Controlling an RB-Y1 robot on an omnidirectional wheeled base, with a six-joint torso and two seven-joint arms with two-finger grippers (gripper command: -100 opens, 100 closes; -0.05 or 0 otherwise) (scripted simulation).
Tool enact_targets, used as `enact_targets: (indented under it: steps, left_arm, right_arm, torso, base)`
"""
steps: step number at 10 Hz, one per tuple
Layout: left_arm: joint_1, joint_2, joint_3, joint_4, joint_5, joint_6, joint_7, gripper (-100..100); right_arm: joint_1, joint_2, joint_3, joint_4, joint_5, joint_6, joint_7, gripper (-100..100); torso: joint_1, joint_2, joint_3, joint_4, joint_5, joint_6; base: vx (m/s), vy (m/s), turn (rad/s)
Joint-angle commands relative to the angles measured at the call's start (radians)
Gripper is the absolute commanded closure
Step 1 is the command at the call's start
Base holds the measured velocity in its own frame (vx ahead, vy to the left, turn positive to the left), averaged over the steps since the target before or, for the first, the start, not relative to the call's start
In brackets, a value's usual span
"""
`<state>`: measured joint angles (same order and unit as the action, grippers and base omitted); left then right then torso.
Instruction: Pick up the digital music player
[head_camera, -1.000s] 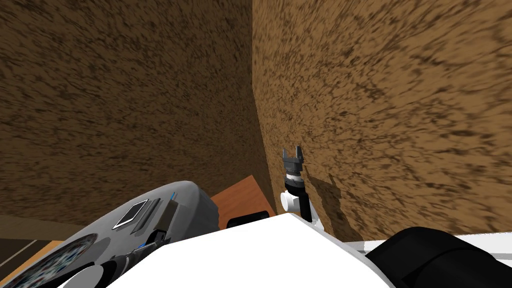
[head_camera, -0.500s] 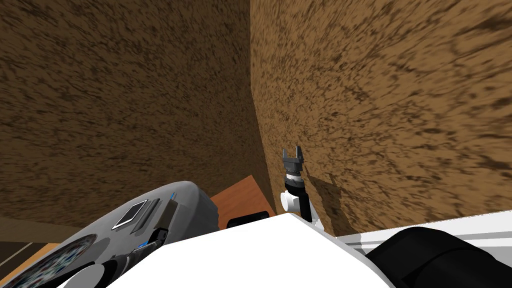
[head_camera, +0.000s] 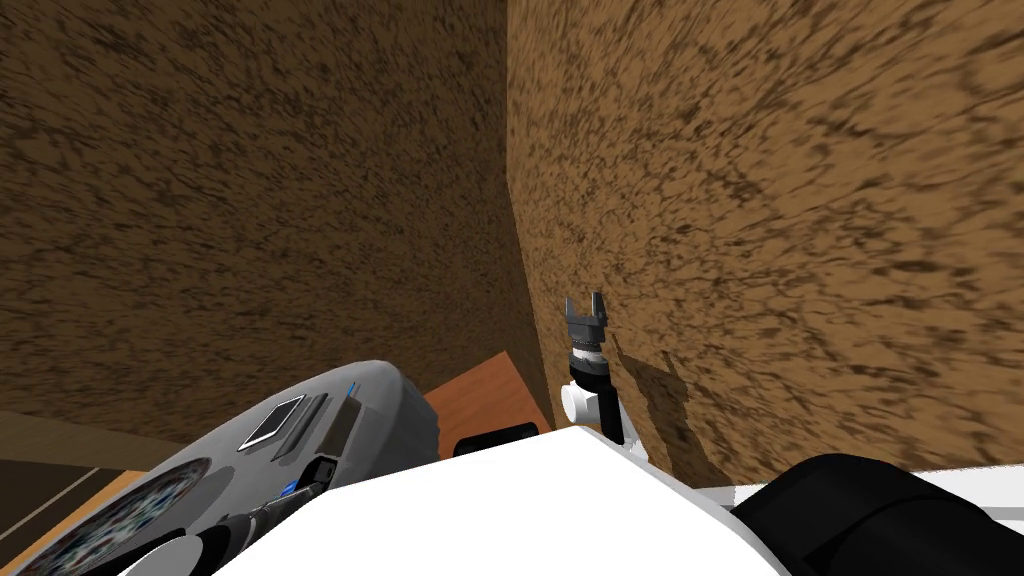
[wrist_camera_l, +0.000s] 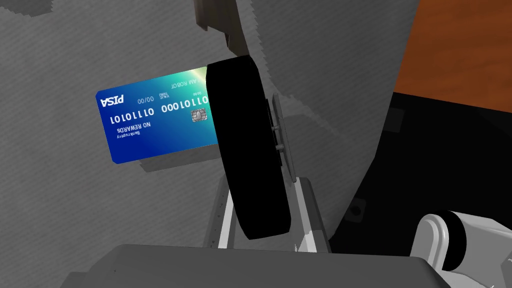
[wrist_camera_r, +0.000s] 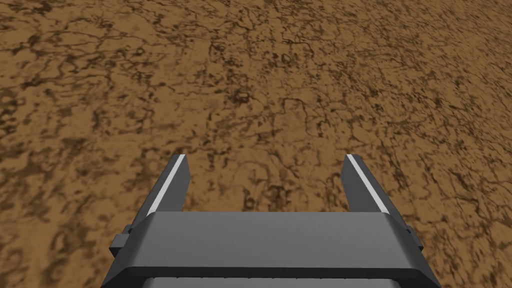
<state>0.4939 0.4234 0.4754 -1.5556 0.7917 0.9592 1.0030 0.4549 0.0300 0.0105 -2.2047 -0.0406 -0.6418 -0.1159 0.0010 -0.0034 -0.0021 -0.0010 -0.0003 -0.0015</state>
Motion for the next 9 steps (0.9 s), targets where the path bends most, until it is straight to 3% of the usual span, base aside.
enact_targets:
  steps: [1,7,8,9]
  left_arm:
    - [0.020,-0.001,-0.006,-0.035,0.003,0.009,0.001,100]
    - [0.106,-0.011,-0.030,-0.166,0.021,0.034,-0.005,100]
    - [0.096,-0.009,-0.027,-0.147,0.020,0.029,-0.006,100]
    - [0.098,-0.009,-0.028,-0.149,0.020,0.030,-0.007,0]
  right_arm:
    - [0.000,0.000,0.000,0.000,0.000,0.000,0.000,0]
    - [0.000,0.000,0.000,0.000,0.000,0.000,0.000,0]
    - [0.000,0.000,0.000,0.000,0.000,0.000,0.000,0]
    - [0.000,0.000,0.000,0.000,0.000,0.000,0.000,0]
  torso:
    - [0.000,0.000,0.000,0.000,0.000,0.000]
    - [0.000,0.000,0.000,0.000,0.000,0.001]
    - [0.000,0.000,0.000,0.000,0.000,0.001]
    - [0.000,0.001,0.001,0.001,0.000,0.002]
  base:
    - [0.071,0.015,0.135]
    - [0.065,0.014,0.102]
    - [0.026,0.007,0.015]
    - [0.000,0.000,0.000]
